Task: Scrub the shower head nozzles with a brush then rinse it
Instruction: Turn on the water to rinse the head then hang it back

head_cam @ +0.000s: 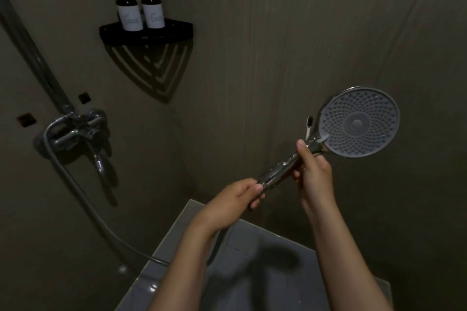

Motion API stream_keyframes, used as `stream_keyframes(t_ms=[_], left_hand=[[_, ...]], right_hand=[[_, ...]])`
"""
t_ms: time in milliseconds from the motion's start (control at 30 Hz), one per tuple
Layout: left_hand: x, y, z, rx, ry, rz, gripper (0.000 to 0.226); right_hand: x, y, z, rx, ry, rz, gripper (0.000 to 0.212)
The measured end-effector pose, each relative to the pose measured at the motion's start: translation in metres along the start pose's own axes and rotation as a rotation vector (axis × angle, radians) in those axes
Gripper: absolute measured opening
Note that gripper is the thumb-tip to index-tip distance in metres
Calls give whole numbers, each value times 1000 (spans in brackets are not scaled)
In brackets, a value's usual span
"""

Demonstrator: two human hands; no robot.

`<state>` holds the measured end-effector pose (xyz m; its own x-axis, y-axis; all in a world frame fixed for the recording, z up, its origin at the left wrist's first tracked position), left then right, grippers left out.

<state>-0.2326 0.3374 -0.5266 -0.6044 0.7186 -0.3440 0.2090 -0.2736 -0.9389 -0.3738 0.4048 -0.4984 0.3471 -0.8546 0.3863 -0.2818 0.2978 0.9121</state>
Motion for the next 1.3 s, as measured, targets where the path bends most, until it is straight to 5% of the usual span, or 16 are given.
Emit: stream_keyframes(t_ms=[200, 433, 733, 833, 1100, 1300], left_hand=[[0, -26, -1, 165, -232, 519, 24], [13, -28, 4, 284, -344, 653, 29], [7, -4, 8, -16, -60, -54, 39], [3, -2, 7, -30, -127, -181, 29], [-21, -12, -5, 92, -519, 117, 18], [-43, -10, -25, 125, -642, 324, 6]], right_hand=[[-19, -3, 9, 33, -158, -17, 18], [-25, 1, 14, 22, -206, -16, 17], [-7, 5, 15, 32, 36, -57, 23], [2, 4, 14, 29, 93, -47, 23], [7, -17, 19, 167, 24, -4, 17], [30, -36, 7, 257, 69, -33, 17]])
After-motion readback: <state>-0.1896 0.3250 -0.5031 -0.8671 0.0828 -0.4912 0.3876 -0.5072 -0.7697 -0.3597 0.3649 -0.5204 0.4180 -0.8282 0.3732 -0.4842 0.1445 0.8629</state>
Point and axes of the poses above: each hand's wrist, its own z-axis towards the middle knuckle, its own x-axis out of the palm, y = z × x, the point moved 9 cm from there along z, towards the middle knuckle, and after that the axes turned 10 degrees about -y, right-handed, at the moved point
